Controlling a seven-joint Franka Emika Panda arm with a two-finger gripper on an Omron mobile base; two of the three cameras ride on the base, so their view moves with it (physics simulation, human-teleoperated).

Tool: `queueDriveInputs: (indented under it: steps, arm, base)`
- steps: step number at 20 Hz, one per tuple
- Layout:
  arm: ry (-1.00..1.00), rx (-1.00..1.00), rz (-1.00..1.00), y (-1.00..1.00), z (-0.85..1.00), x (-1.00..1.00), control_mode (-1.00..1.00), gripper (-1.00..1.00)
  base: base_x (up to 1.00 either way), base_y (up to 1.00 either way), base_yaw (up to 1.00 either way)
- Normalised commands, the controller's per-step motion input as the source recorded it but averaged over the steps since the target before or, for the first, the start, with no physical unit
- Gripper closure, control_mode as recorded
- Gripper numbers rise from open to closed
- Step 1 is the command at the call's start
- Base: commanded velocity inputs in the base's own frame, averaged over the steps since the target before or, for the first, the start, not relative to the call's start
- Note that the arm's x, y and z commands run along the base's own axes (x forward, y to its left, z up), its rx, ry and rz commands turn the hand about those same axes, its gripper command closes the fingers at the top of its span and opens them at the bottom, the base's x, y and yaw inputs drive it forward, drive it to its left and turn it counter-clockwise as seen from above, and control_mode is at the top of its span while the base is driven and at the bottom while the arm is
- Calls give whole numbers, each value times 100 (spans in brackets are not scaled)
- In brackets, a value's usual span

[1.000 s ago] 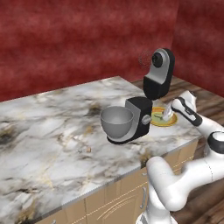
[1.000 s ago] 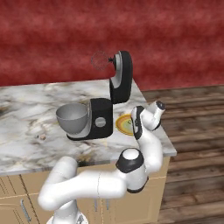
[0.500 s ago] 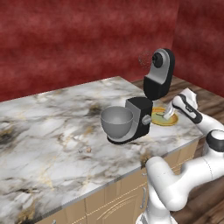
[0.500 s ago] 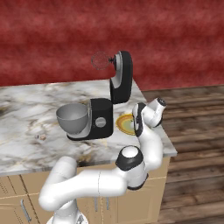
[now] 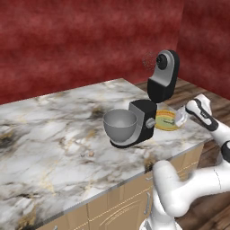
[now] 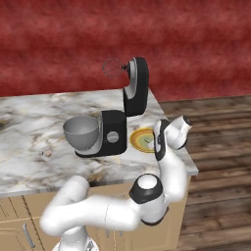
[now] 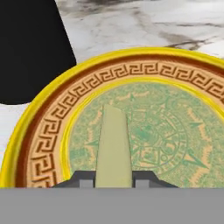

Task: Add butter and sugar cubes to the stand mixer bowl and then turn on the stand mixer to begin making frosting.

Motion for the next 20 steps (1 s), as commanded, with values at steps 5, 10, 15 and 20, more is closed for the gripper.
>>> queueDriveInputs:
  steps: [5,10,15,20]
  arm:
    - [-28,15,6,1,49,-63,-100,100]
    - [-39,10,0,11,93,-54,-100,100]
    - [-36,0,0,-2,69,-84,-100,100]
    - [-28,-1,0,-3,57,-84,-100,100]
  base:
    - [0,0,0]
    - [0,0,0]
    - [0,0,0]
    - [0,0,0]
